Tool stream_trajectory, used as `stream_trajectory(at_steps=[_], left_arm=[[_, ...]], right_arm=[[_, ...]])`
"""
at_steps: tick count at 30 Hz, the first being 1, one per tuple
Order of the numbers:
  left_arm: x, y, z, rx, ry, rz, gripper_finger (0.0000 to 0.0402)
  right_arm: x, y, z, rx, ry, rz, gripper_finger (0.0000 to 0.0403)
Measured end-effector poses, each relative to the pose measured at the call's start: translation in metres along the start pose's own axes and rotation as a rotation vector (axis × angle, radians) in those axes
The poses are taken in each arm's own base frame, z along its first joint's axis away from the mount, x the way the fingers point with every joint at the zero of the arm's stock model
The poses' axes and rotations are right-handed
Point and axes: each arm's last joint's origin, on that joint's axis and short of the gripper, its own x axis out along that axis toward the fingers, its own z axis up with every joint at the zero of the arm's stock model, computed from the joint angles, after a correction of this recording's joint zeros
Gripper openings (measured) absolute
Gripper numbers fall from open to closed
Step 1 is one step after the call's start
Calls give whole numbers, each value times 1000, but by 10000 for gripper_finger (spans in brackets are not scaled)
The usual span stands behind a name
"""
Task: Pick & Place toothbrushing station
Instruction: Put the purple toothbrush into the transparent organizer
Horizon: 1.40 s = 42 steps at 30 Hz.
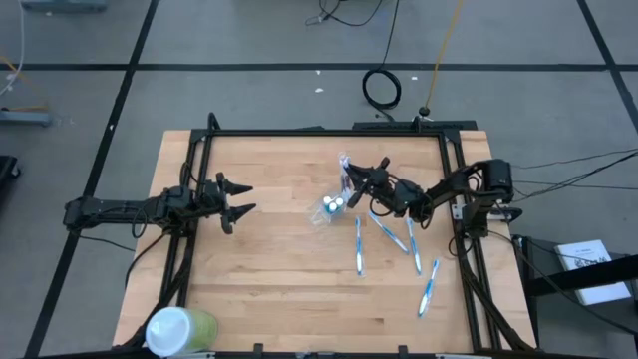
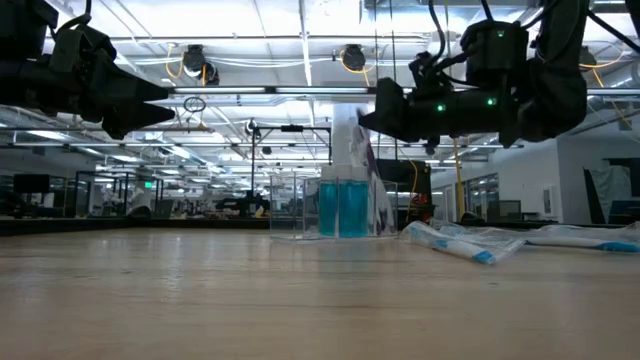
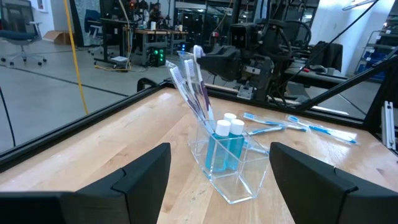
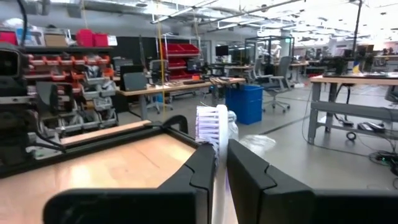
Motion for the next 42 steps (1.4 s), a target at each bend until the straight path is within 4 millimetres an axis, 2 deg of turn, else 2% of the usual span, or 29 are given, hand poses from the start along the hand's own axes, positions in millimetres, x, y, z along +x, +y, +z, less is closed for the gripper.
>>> stream_trajectory(at_steps=[15,42], left_arm=[[0,0,0,0,0,0,283],[0,0,0,0,0,0,283]], right_arm=[[0,0,-14,-3,65,-7,24],[0,0,-18,-28,103,-6,31]])
